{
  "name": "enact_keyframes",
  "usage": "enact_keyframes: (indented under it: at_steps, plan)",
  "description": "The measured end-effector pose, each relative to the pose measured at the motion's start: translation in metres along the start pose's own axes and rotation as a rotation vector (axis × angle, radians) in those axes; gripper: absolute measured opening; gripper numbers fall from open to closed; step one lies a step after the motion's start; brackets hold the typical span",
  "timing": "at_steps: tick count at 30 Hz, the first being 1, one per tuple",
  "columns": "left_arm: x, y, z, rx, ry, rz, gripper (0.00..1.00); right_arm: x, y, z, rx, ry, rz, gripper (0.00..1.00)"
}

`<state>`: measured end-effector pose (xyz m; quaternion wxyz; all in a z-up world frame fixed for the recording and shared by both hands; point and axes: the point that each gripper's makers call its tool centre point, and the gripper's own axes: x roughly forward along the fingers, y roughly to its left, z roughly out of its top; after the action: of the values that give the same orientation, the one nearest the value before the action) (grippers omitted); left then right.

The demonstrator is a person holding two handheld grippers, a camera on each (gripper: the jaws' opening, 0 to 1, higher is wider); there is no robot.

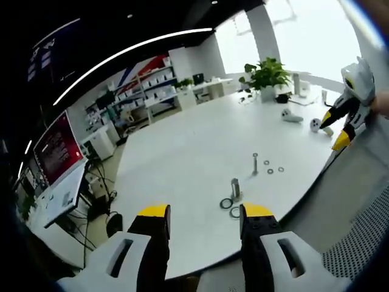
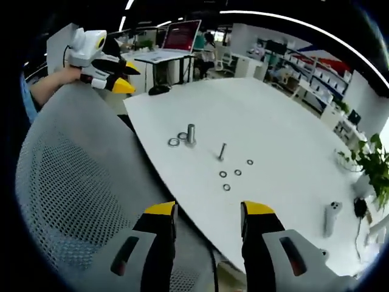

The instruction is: Place the washer onto the threaded stud by aligning its center hole with the stud, sliding it down to the base, and recovering from edge contact or off-axis alignment until the washer reaches the visible bottom stop.

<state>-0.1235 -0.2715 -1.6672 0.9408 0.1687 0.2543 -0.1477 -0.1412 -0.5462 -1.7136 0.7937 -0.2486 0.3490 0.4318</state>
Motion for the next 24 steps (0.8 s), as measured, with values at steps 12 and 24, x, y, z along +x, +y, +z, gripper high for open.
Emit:
enact_keyframes:
  at_steps: [12, 24]
  plan:
    - [-0.001, 0.001, -0.003, -0.002, 0.011, 0.01, 0.43, 0.025, -0.008, 0.008, -0.198, 0.073, 0.159, 0.42]
    - [-0.004, 0.003, -0.002, 0.013, -0.003, 0.025, 0.43, 0.058, -0.043, 0.005, -0.162, 0.145, 0.223, 0.4]
